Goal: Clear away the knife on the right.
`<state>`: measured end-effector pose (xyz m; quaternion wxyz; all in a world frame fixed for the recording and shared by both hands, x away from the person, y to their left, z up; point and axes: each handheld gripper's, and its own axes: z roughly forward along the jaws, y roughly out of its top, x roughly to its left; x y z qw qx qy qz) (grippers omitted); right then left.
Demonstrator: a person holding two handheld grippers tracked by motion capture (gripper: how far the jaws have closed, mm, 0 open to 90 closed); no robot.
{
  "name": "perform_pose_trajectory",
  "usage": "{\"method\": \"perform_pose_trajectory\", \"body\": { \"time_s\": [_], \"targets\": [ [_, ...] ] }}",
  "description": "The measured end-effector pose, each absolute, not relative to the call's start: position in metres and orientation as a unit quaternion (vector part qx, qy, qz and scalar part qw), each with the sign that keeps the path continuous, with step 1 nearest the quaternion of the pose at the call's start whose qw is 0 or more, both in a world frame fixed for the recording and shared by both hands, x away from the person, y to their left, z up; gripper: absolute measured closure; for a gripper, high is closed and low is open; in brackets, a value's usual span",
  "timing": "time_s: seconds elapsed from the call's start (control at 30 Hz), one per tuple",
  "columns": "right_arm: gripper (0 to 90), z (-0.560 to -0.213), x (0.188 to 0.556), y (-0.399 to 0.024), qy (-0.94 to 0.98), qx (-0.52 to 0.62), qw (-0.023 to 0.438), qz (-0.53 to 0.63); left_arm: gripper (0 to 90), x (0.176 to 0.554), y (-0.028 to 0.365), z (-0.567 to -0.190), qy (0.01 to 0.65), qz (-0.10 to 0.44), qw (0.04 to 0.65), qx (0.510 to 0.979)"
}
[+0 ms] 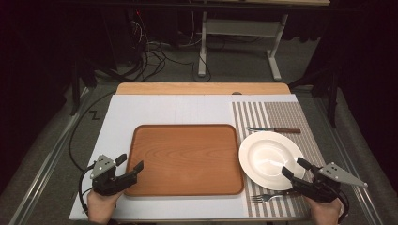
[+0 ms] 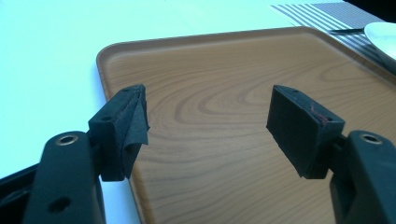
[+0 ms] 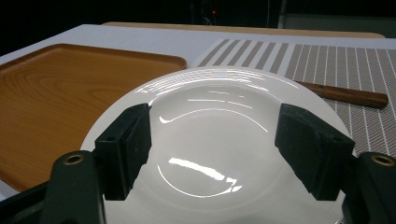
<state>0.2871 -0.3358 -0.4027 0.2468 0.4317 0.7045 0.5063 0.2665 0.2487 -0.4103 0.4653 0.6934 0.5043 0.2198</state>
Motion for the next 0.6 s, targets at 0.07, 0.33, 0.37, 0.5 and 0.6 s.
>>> {"method": "perform_pose_trajectory", "body": {
  "time_s": [0.07,0.33,0.37,0.5,0.6],
  "targets": [
    [27.8,-0.402,0.288,-0.336,0.703,0.432,0.247,0.508,30.0,0.267,0.249,-0.41,0.505,0.22,0.465,0.693],
    [28.4,-0.397,0.294,-0.334,0.706,0.421,0.257,0.508,30.1,0.267,0.249,-0.411,0.507,0.219,0.464,0.693],
    [28.4,-0.397,0.294,-0.334,0.706,0.421,0.257,0.508,30.0,0.267,0.249,-0.411,0.507,0.219,0.464,0.693],
    [28.7,-0.395,0.296,-0.332,0.705,0.417,0.258,0.512,30.0,0.268,0.249,-0.411,0.507,0.218,0.463,0.694],
    [28.9,-0.394,0.299,-0.33,0.708,0.414,0.258,0.511,30.0,0.268,0.248,-0.411,0.506,0.219,0.462,0.694]
  ]
}}
